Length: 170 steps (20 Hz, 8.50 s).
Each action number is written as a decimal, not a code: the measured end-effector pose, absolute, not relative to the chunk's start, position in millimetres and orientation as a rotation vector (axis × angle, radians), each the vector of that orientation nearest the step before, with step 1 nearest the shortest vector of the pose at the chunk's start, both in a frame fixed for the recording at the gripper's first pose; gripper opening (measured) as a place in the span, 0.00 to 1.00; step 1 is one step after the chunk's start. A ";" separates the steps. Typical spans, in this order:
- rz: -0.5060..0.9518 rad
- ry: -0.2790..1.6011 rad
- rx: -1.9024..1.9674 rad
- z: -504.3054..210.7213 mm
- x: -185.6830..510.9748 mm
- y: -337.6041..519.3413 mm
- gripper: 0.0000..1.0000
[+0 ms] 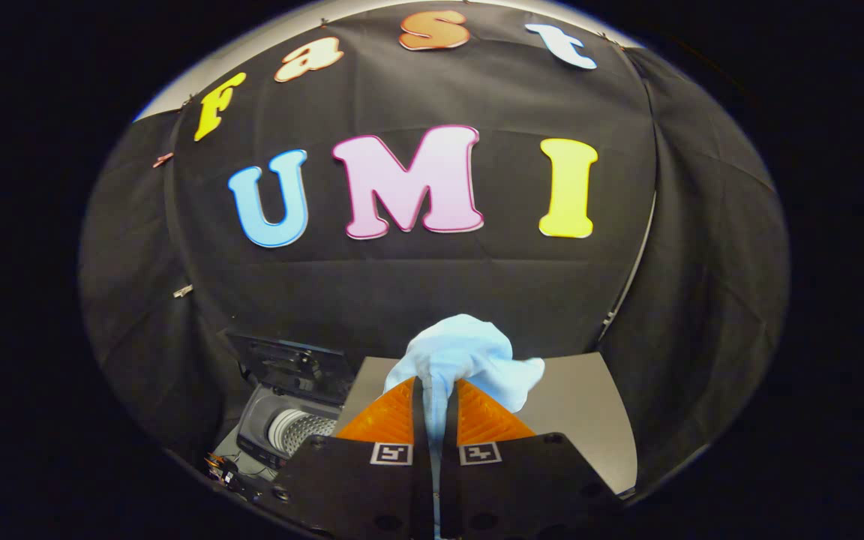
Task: Put the clothes into the washing machine and then close the washing machine lid.
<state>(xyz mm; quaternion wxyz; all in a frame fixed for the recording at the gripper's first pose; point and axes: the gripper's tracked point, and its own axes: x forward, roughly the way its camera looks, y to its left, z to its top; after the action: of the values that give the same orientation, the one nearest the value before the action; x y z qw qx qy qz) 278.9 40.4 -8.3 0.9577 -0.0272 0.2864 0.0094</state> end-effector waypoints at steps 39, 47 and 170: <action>0.343 0.920 -0.108 -373.4 300.0 335.5 0.08; 0.343 0.990 -0.125 -419.0 290.5 325.5 0.08; 0.032 0.036 -0.118 12.2 -37.0 5.8 0.99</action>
<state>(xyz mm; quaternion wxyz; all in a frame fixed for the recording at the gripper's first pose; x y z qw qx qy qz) -37.0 5.8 12.2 0.9980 -0.0591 0.0178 0.0158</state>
